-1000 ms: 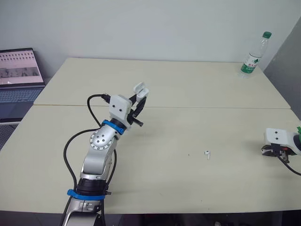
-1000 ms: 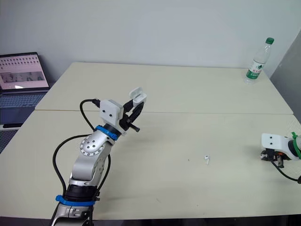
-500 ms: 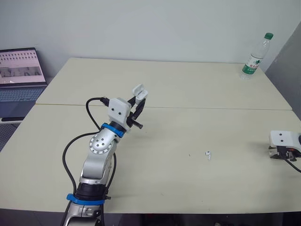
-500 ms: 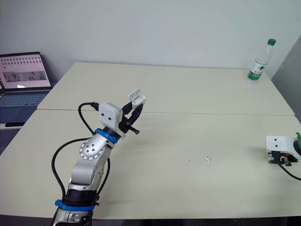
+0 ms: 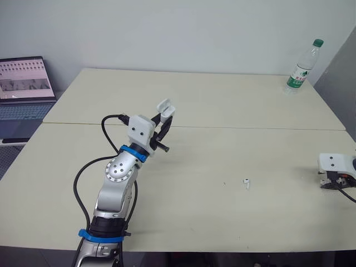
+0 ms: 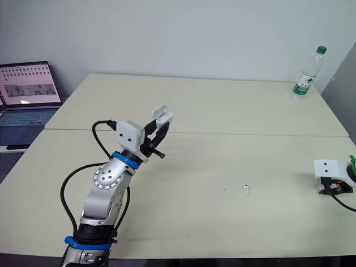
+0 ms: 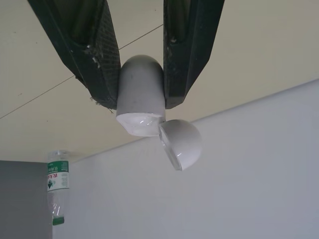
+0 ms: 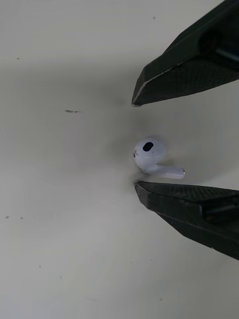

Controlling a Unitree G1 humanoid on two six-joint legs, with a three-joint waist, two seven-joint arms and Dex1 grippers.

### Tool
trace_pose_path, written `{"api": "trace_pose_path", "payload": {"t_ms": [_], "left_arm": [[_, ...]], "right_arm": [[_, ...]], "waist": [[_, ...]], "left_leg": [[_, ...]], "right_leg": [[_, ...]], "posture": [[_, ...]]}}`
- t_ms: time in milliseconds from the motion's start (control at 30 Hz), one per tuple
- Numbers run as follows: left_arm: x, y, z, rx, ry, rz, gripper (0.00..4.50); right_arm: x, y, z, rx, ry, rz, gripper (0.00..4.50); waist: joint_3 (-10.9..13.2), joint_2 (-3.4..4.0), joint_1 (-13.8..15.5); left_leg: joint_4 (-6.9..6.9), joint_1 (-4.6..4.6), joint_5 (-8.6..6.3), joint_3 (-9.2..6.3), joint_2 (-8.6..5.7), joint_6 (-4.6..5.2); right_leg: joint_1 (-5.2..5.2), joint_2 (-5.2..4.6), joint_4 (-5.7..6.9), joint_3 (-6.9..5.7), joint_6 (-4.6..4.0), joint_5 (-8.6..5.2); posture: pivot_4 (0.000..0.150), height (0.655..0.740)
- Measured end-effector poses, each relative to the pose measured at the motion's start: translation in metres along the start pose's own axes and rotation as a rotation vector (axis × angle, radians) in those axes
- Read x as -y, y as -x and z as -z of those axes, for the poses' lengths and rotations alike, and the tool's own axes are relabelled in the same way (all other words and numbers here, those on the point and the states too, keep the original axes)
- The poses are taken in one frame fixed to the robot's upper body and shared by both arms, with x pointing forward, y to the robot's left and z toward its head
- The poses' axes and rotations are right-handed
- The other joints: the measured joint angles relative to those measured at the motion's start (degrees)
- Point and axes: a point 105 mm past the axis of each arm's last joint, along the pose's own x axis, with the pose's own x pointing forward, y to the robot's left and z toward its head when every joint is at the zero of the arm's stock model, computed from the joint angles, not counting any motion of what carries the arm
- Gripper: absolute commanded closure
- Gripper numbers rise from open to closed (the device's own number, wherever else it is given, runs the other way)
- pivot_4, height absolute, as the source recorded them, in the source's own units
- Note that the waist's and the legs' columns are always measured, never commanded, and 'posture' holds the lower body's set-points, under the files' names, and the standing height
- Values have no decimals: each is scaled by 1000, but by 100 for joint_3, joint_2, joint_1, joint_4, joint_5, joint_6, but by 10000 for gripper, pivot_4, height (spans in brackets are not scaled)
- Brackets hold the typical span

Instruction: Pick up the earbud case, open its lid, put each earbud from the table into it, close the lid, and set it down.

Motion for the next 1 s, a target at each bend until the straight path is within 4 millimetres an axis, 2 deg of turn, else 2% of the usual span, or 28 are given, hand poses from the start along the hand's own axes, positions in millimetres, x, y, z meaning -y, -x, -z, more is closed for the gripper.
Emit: {"api": "trace_pose_path", "payload": {"t_ms": [133, 400, 600, 833, 900, 933, 967, 1000], "left_arm": [[0, 0, 0, 0, 0, 0, 37030], [0, 0, 0, -1, 0, -1, 37030], [0, 0, 0, -1, -2, -2, 37030], [-1, 0, 0, 0, -3, -2, 37030], [-1, 0, 0, 1, -4, -2, 37030], [0, 0, -1, 3, -5, -1, 37030], [0, 0, -1, 4, -5, 0, 37030], [1, -1, -1, 6, -1, 3, 37030]], "right_arm": [[1, 0, 3, -5, -131, -11, 20310], [2, 0, 3, -5, -197, -9, 20310], [-2, -5, -2, 11, -201, -35, 39978], [0, -5, -7, 32, -203, -33, 40553], [2, -7, -22, 94, -213, -44, 40553], [3, -9, -36, 152, -218, -55, 40553], [5, -11, -55, 231, -231, -62, 40553], [7, -14, -83, 337, -239, -72, 40553]], "waist": [[0, 0, 7], [0, 0, 5], [-19, -32, -7], [-19, -31, -26], [-19, -31, -61], [-19, -31, -92], [-19, -31, -126], [-18, -29, -170]], "left_leg": [[0, 0, 0, -2, -1, 0], [0, 0, 0, -1, -2, 0], [4, 3, 0, 1, 0, 0], [2, 10, 0, 5, 2, 0], [0, 14, 0, 7, 6, 0], [-3, 18, 0, 8, 9, 0], [-4, 19, 0, 7, 13, 0], [-6, 21, 0, 7, 17, -1]], "right_leg": [[1, 0, 0, -2, 0, 0], [1, 0, 0, -2, 0, 0], [4, 0, 0, 0, 1, 0], [4, 1, 1, 3, 1, 1], [5, 3, 4, 5, 1, 1], [5, 6, 5, 7, 1, 1], [5, 10, 6, 7, 1, 1], [4, 14, 9, 8, 1, 1]], "posture": [[1500, 7400], [1500, 7400], [1500, 7400], [1500, 7400], [1500, 7400], [1500, 7400], [1500, 7400], [1500, 7400]]}}
